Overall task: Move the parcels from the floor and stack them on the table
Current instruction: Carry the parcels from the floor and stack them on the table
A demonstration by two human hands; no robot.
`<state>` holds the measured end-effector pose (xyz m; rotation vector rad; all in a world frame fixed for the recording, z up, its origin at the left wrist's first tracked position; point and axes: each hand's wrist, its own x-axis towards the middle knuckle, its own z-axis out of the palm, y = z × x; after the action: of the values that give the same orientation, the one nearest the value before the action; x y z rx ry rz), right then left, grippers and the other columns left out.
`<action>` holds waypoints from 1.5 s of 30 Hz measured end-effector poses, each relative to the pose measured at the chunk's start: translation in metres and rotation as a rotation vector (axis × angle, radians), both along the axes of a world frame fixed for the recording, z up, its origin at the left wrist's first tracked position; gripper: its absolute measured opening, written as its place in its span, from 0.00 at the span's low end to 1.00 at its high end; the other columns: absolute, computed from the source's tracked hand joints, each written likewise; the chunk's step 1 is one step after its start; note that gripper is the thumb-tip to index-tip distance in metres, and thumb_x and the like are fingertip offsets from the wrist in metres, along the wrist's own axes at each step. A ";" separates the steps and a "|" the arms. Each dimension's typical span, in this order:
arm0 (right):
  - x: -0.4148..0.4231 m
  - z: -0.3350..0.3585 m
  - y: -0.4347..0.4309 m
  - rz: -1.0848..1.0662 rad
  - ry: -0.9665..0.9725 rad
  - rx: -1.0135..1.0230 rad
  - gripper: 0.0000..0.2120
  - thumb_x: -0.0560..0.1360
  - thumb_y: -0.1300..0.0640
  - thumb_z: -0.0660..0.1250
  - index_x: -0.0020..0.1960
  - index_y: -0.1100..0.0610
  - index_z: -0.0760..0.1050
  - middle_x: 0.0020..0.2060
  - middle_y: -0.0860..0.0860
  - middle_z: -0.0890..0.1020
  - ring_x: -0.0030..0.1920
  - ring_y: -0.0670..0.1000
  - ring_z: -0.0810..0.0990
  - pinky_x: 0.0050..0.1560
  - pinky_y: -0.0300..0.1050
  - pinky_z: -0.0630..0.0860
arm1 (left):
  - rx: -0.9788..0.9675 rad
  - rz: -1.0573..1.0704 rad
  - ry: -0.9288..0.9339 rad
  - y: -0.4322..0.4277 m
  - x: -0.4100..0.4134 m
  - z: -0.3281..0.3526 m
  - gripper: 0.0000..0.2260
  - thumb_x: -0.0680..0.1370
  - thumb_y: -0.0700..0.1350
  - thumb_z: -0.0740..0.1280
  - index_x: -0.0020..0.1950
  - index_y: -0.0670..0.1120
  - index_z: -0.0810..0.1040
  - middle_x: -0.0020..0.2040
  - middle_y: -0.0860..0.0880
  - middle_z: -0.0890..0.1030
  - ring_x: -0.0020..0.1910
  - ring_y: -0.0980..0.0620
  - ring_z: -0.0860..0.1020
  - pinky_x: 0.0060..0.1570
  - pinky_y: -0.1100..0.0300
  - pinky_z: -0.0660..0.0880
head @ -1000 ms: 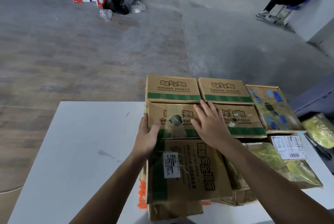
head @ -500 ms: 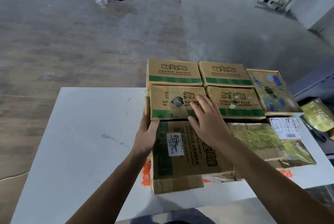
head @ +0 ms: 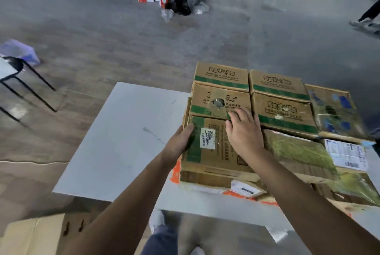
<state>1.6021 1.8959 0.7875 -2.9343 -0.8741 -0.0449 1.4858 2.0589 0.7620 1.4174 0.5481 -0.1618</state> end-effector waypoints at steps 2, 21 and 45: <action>-0.016 0.003 0.002 0.045 -0.028 0.027 0.20 0.82 0.50 0.53 0.70 0.56 0.70 0.70 0.53 0.70 0.75 0.54 0.60 0.75 0.60 0.54 | 0.034 0.004 -0.004 -0.004 -0.006 -0.004 0.30 0.73 0.74 0.52 0.63 0.57 0.76 0.59 0.51 0.82 0.58 0.48 0.80 0.61 0.44 0.73; -0.076 0.010 0.007 -0.380 0.096 -0.069 0.24 0.81 0.41 0.52 0.74 0.48 0.62 0.73 0.54 0.63 0.75 0.56 0.56 0.73 0.62 0.58 | -0.027 -0.091 -0.021 0.005 -0.069 0.023 0.10 0.82 0.49 0.59 0.63 0.56 0.69 0.55 0.57 0.77 0.55 0.54 0.77 0.50 0.64 0.74; -0.176 -0.008 -0.013 -0.618 -0.038 0.292 0.02 0.77 0.60 0.62 0.49 0.57 0.69 0.47 0.55 0.76 0.43 0.58 0.77 0.39 0.50 0.74 | 0.160 -0.183 0.049 0.018 -0.075 0.009 0.24 0.78 0.34 0.54 0.72 0.52 0.66 0.51 0.55 0.75 0.44 0.56 0.75 0.41 0.63 0.73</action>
<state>1.4259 1.8831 0.7799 -2.7998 0.0652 -0.2410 1.4107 2.0772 0.7706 1.6236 0.4793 -0.3051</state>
